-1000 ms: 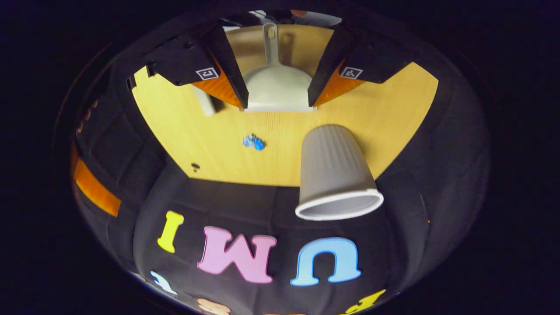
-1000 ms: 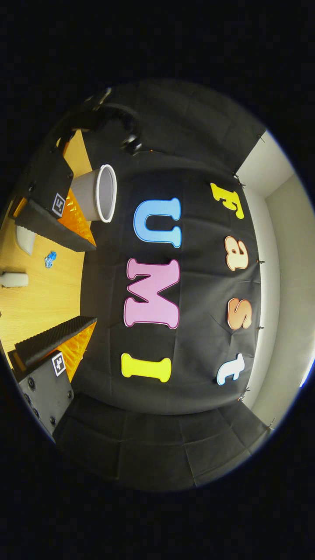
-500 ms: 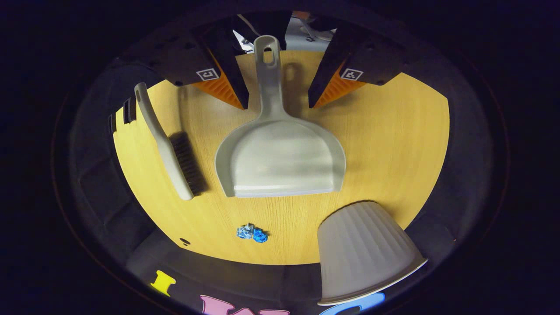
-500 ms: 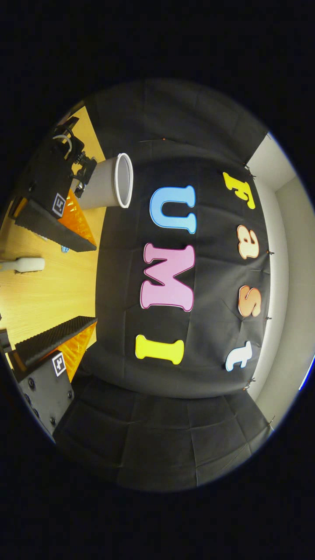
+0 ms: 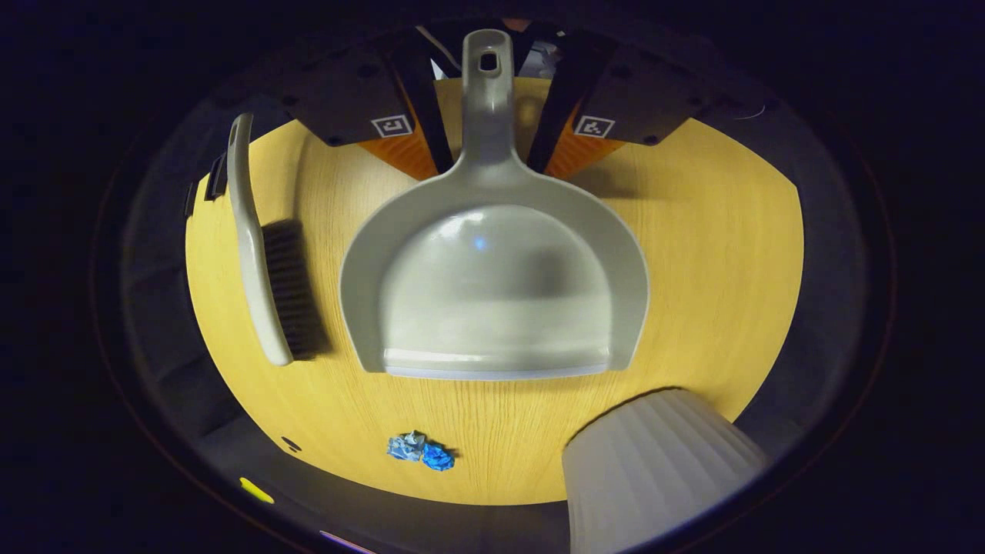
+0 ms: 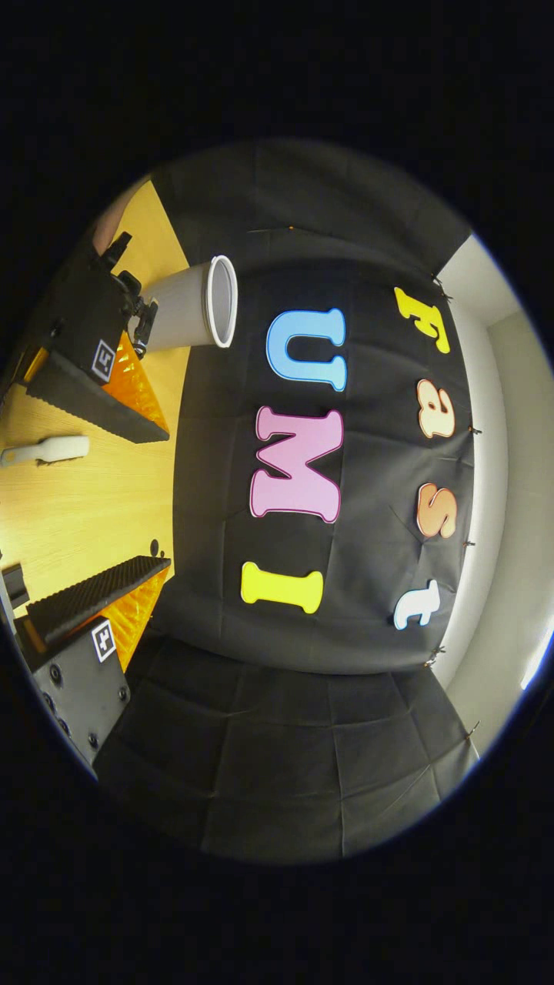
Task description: Pick up the small broom and dustpan from the desktop, sweep the trash into the dustpan with the broom, and then empty the trash into the garbage bin.
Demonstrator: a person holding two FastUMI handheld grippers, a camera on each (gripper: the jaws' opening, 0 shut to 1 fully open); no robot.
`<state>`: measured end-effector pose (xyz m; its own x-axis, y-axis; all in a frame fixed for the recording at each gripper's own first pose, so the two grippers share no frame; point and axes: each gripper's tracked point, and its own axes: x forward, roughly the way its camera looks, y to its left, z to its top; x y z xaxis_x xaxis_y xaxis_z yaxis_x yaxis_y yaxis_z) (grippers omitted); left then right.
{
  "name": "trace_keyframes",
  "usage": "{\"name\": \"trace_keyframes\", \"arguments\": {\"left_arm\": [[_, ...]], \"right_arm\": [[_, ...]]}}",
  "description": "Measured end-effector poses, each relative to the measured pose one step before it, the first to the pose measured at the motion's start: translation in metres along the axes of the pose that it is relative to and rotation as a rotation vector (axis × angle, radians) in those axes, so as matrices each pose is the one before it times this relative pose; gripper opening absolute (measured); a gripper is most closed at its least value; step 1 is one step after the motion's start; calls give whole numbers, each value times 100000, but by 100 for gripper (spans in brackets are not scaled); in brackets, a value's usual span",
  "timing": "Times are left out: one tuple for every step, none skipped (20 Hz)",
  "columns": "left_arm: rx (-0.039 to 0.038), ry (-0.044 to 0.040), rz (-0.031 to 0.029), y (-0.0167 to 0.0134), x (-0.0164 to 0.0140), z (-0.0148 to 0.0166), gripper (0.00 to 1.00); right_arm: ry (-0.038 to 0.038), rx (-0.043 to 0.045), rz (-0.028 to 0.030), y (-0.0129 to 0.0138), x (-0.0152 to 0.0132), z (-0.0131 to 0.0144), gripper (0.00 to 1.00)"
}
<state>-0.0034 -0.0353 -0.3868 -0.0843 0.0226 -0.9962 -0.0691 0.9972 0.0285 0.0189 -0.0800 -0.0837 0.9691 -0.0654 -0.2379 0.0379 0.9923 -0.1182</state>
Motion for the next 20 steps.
{"name": "trace_keyframes", "arguments": {"left_arm": [[554, 620, -1314, -231, 60, 119, 60], [654, 575, -1107, -210, 278, 66, 58], [584, 119, -625, -161, 199, 185, 53], [936, -465, 435, 216, -75, 273, 45], [579, 707, -448, 181, 877, 101, 45], [-713, 29, -500, -65, -525, -50, 37], [-590, 507, -959, 15, 150, -96, 33], [313, -126, -1097, 102, -274, 19, 31], [743, -283, -228, 107, -87, 72, 31], [1151, -343, -4, 144, 75, -145, 29], [1309, -233, 291, 101, -15, 28, 29], [1438, -768, -87, 158, 29, -52, 29], [1018, -813, -226, 63, 73, 37, 29], [418, -871, -519, 89, -39, -21, 29], [-77, -822, -627, 59, -13, 10, 29], [-44, -825, -758, 73, 14, -68, 31], [-188, -1042, -847, 72, -64, -32, 30], [-442, -759, -772, 14, 23, -47, 29], [-186, -876, -788, 7, 24, -31, 29], [249, -640, -684, 67, -112, -151, 29]], "right_arm": [[496, -70, -566, -120, -178, -161, 95], [482, 138, -556, -144, -201, -90, 89], [388, 662, -696, -168, -111, 71, 89], [-26, 869, -774, -172, -174, 208, 89], [-263, 572, -754, 34, 4, 295, 89], [-124, 262, -500, 24, 11, 75, 95], [461, -19, -267, 131, -27, -144, 95], [1085, -151, -243, 106, -4, -321, 95], [1819, 51, 127, 178, 188, -420, 96], [2383, 482, 679, 345, 164, -534, 96], [2930, 682, 652, 348, 171, -693, 96], [3748, 1011, 760, 373, 197, -777, 96], [4816, 1724, 856, 372, 289, -1011, 96], [5491, 2781, 521, 363, 140, -984, 96], [3834, 2291, 618, 529, 254, -574, 96], [4164, 912, 362, 385, 601, -816, 96], [5096, 272, 186, 237, 838, -1242, 96], [6066, -169, 686, 304, 1176, -1566, 96], [8196, 1015, 684, 200, 1211, -2012, 96], [9838, 3382, 1447, 206, 1378, -2364, 96]]}}
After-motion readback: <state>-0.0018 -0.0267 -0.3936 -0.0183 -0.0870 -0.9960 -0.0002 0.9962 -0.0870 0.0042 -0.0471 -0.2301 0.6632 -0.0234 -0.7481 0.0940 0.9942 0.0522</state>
